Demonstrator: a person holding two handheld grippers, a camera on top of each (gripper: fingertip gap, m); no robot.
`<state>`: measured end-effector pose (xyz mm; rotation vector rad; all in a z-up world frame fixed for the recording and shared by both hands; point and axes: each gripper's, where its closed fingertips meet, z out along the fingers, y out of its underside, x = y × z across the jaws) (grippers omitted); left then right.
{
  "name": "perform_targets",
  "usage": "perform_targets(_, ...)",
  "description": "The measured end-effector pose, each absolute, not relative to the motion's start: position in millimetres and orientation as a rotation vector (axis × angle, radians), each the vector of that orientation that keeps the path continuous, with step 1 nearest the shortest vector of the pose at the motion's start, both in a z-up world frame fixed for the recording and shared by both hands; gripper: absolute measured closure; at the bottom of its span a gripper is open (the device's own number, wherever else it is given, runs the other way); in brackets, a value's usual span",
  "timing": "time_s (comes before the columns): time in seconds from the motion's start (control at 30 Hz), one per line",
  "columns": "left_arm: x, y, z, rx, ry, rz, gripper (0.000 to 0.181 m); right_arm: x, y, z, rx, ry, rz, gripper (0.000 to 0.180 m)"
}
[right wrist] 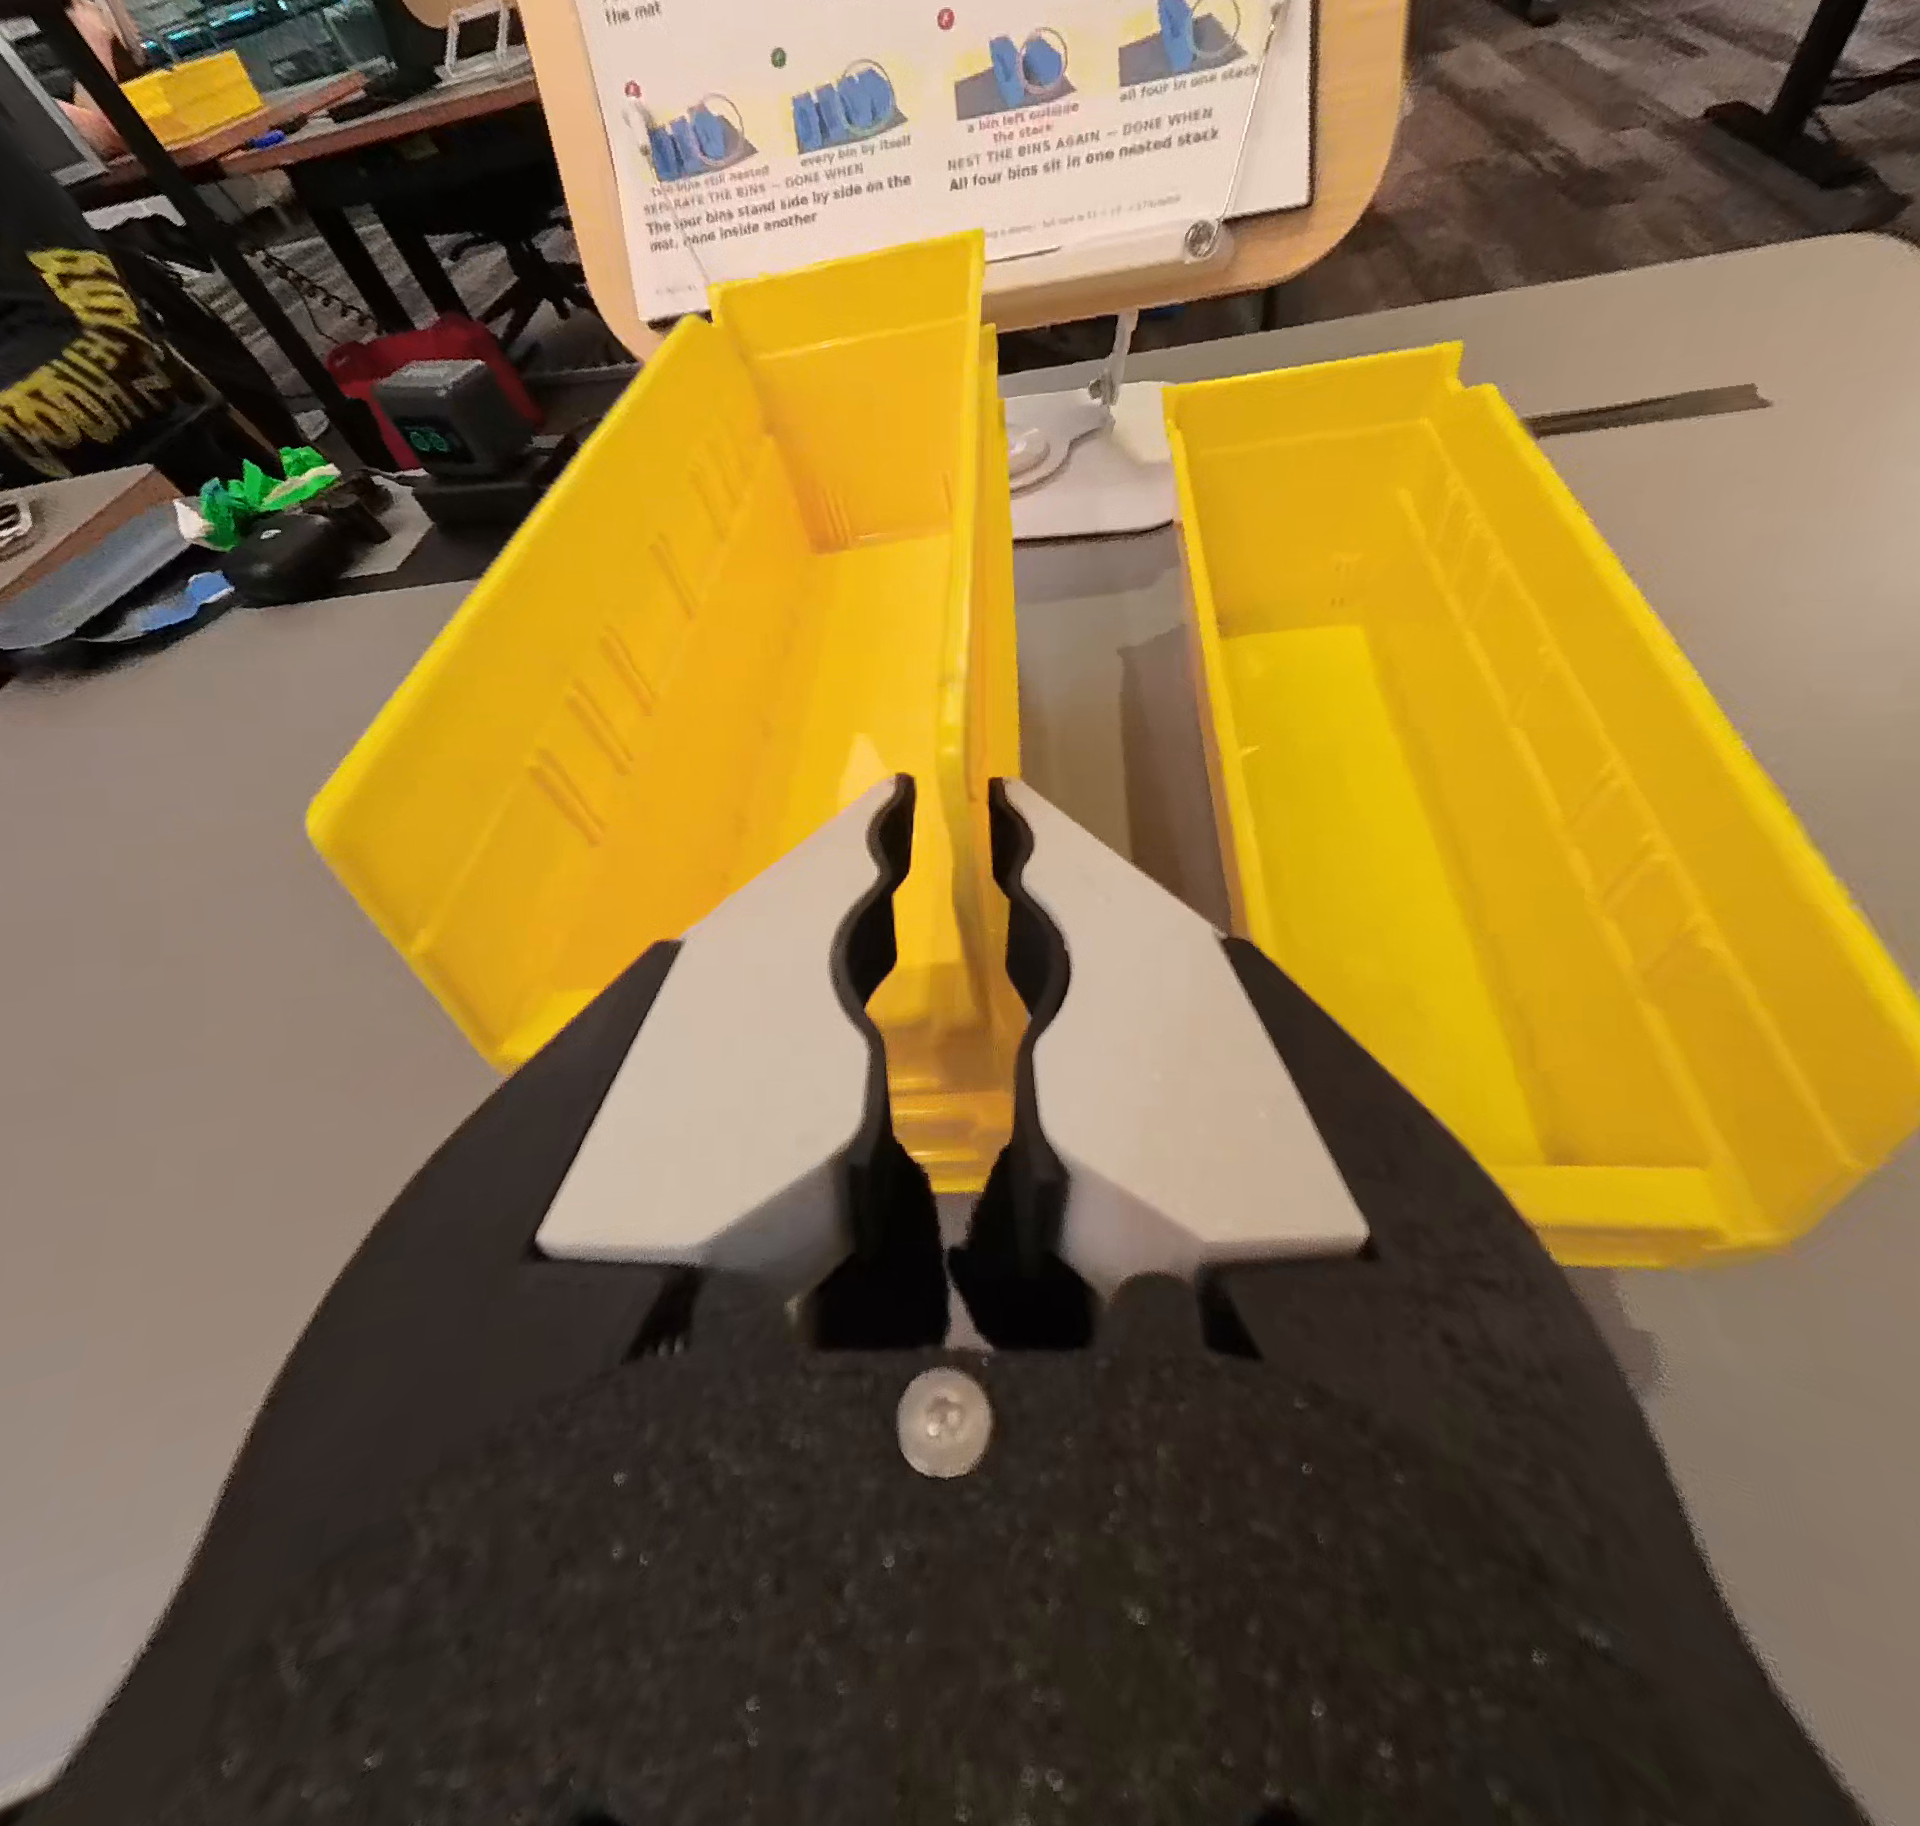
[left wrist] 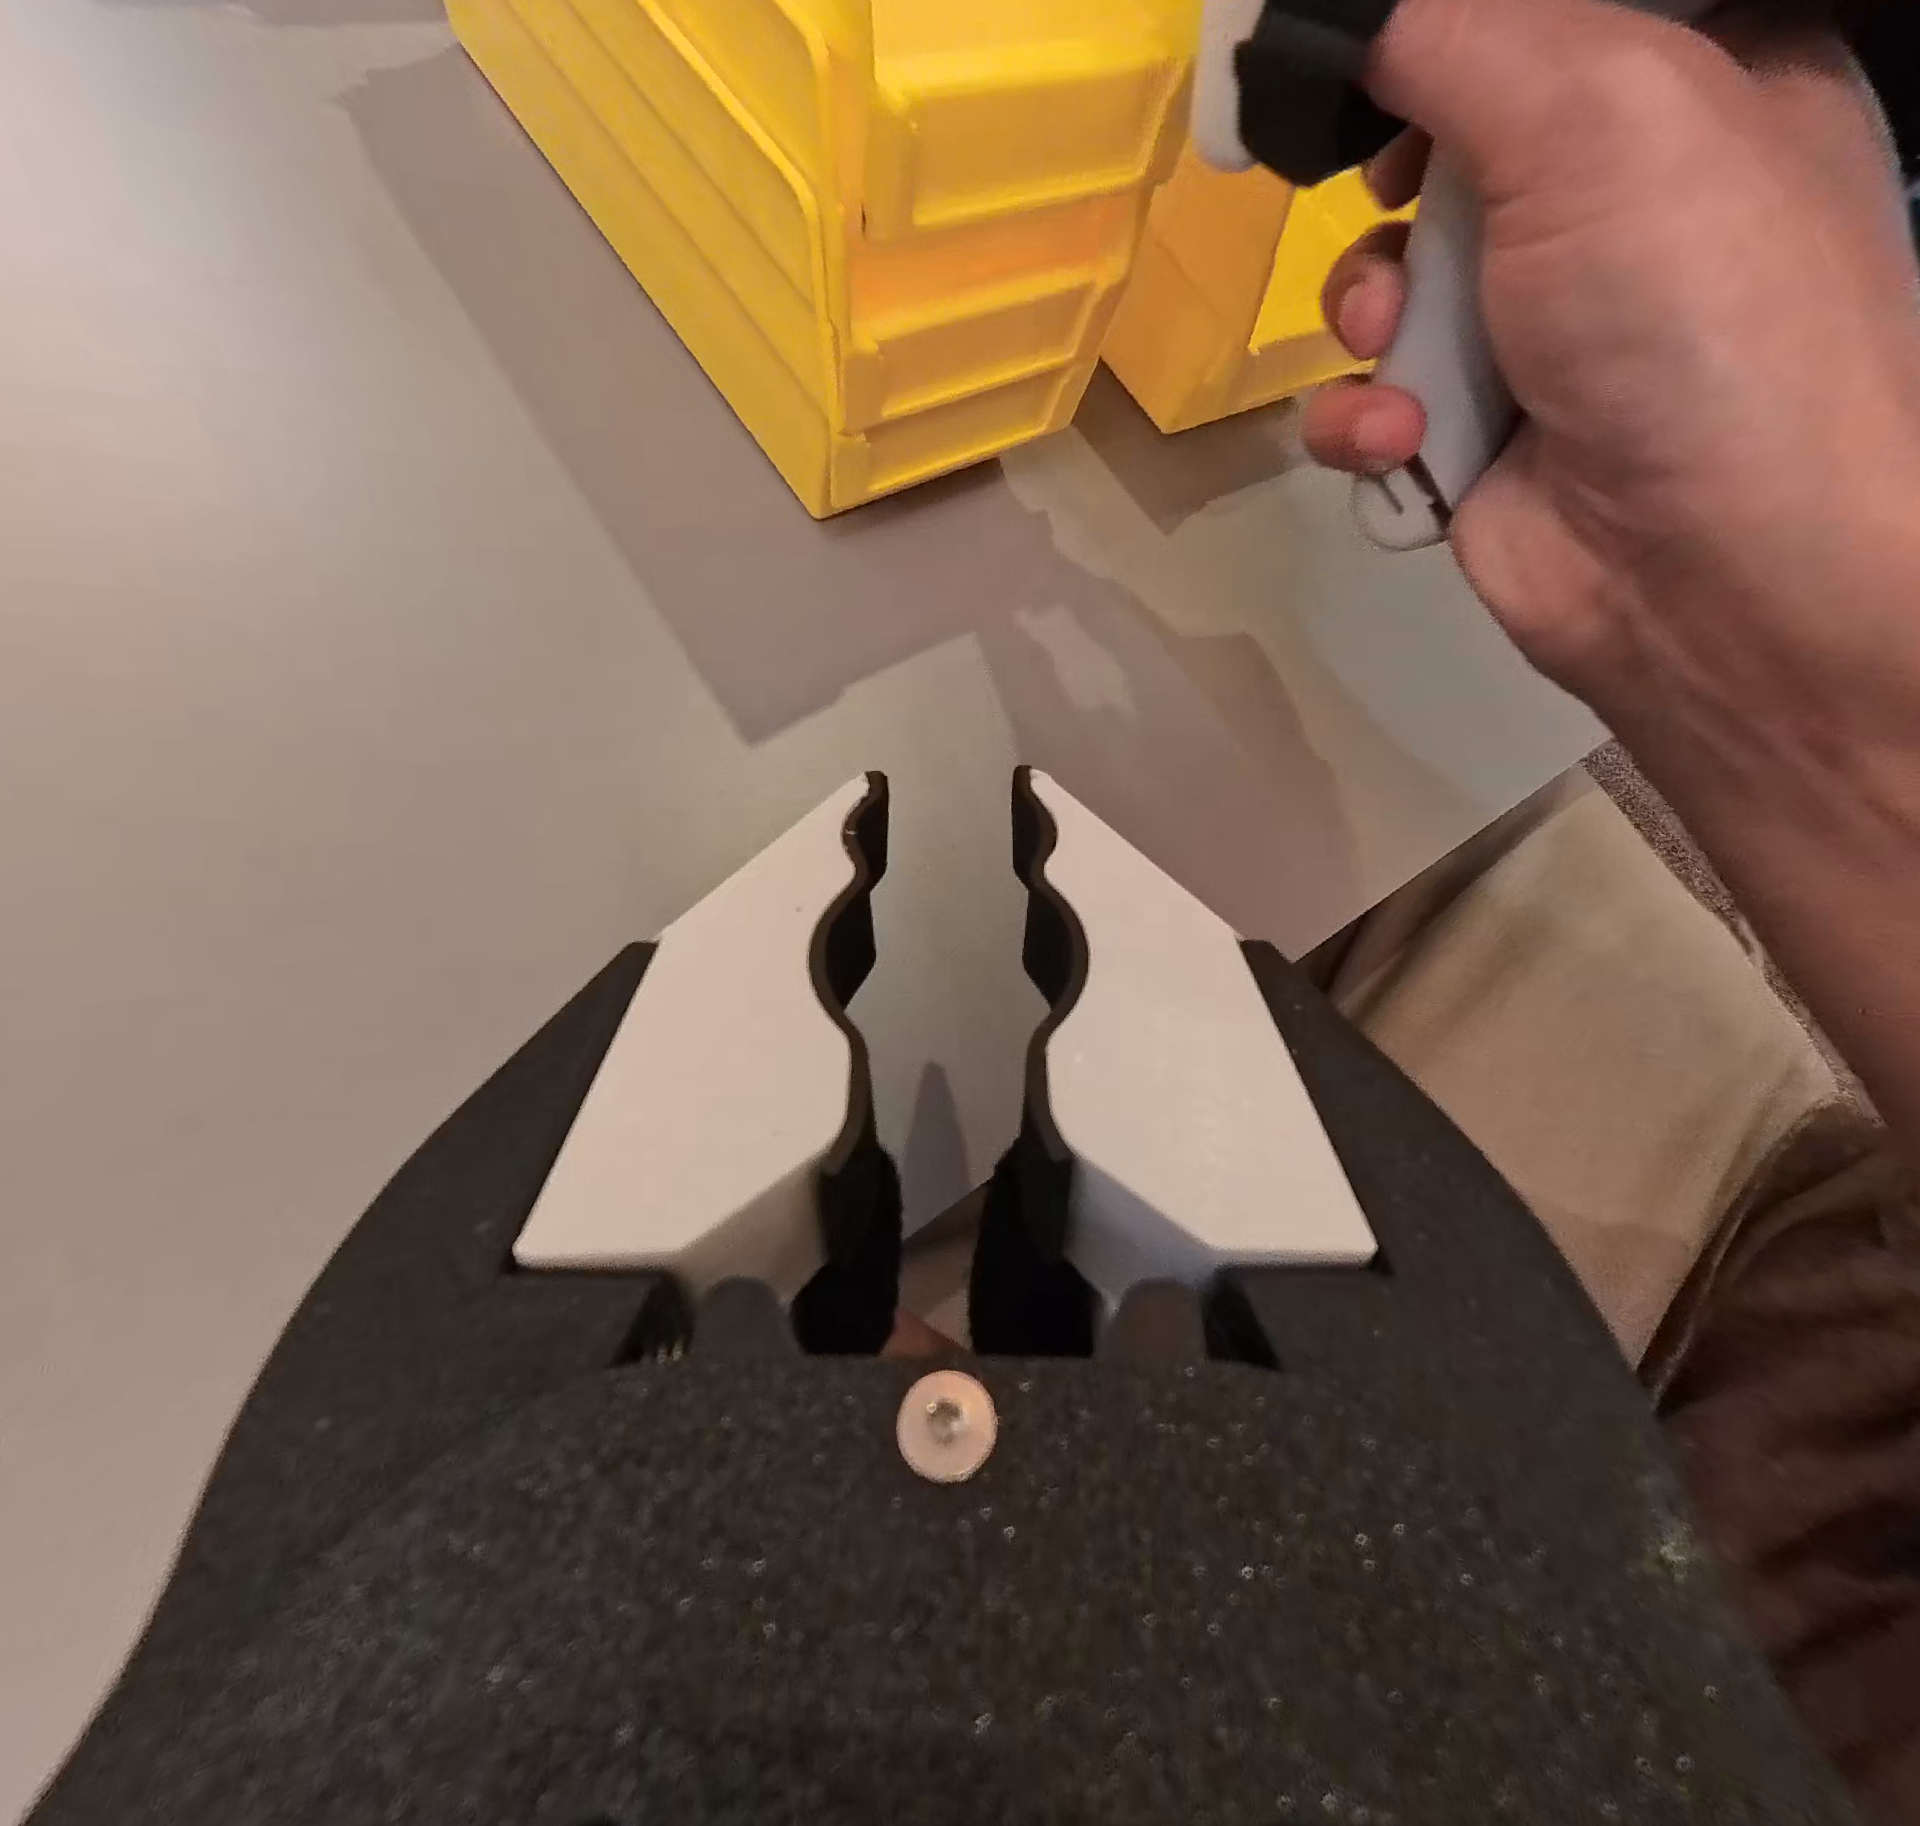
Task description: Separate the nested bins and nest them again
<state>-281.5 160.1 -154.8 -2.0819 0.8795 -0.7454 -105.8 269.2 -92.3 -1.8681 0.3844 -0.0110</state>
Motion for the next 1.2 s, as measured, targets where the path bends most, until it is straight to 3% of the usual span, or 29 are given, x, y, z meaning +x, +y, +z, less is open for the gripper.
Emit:
perform_targets(0.37, -277.9, 157.5, -156.3, -2.076, 0.903, -0.726, 0.159, -95.9, 287.2, -81.6, -1.883, 0.277, -0.108, 0.179)
perform_targets(0.7, -280.8, 160.0, -155.3, -2.078, 0.887, -0.733, 0.159, -91.3, 277.9, -72.0, -1.666, 0.404, -0.003, 0.179)
perform_targets(1.2, -279.1, 158.4, -155.7, -2.077, 0.897, -0.736, 0.159, -93.0, 286.3, -98.3, -1.734, 0.357, -0.123, 0.178)
